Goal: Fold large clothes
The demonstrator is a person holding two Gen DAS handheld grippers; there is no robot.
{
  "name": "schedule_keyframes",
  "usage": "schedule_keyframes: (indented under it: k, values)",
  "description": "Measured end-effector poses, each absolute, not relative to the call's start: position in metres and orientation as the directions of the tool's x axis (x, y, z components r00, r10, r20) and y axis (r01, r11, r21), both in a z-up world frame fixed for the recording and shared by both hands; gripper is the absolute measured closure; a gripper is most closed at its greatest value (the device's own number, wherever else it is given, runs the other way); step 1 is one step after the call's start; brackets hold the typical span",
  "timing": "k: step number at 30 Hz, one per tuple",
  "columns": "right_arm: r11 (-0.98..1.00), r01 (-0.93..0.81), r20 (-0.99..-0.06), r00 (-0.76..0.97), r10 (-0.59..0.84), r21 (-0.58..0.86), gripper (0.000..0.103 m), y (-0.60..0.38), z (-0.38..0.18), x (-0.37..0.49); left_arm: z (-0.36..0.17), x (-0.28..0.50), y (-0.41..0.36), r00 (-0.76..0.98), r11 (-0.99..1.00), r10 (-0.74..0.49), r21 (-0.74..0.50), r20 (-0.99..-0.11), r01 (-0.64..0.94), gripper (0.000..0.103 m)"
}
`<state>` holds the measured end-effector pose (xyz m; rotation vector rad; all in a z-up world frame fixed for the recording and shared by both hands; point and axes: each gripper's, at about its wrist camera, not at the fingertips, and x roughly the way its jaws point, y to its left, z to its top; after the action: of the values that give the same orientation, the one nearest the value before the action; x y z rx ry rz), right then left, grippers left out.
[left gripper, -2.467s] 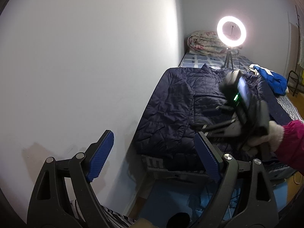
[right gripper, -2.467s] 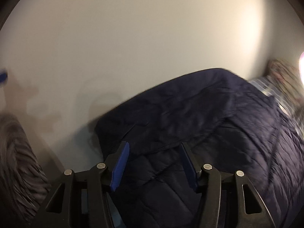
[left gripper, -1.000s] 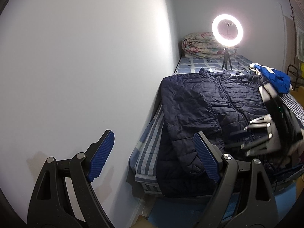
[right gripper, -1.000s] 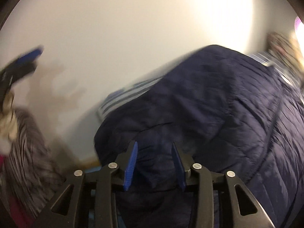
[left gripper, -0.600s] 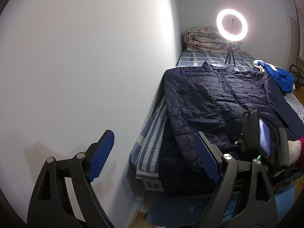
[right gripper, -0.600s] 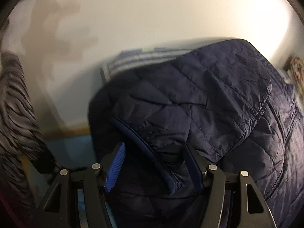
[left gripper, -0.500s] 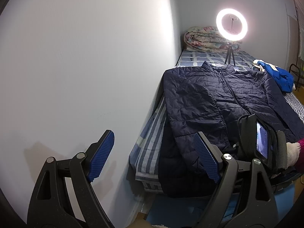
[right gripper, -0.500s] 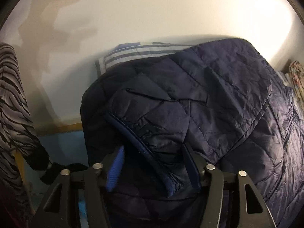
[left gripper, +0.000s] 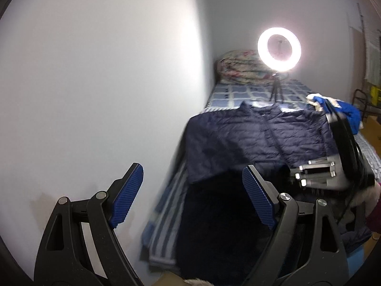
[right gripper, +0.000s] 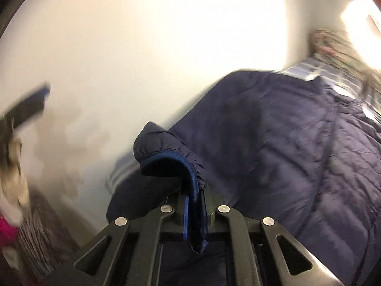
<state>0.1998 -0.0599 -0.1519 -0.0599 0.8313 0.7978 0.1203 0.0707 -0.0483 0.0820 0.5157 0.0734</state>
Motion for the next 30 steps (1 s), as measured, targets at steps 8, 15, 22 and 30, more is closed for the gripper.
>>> schedule_keyframes:
  k: [8,15,22,30]
  values:
    - [0.805,-0.476,-0.577,0.566,0.588,0.354,0.098,-0.127,-0.115,0.264,-0.061,0.153,0.046,0.869,0.995,0.037,0.1,-0.494,0.015,0.015]
    - [0.87,-0.288,-0.537,0.696,0.477,0.4,0.098,-0.208,-0.113,0.315,-0.075,0.171,0.028,0.849,0.991,0.023,0.123,-0.527,0.05,0.015]
    - [0.916,0.003,-0.647,0.709,0.281,0.401,0.098,-0.288,-0.178,0.356,-0.082,0.181,0.007,0.835,0.986,0.003,0.143,-0.55,0.091,0.015]
    - [0.932,0.018,-0.676,0.693,0.249,0.362,0.098,-0.298,-0.196,0.386,-0.083,0.18,-0.015,0.837,0.974,-0.006,0.187,-0.547,0.129,0.015]
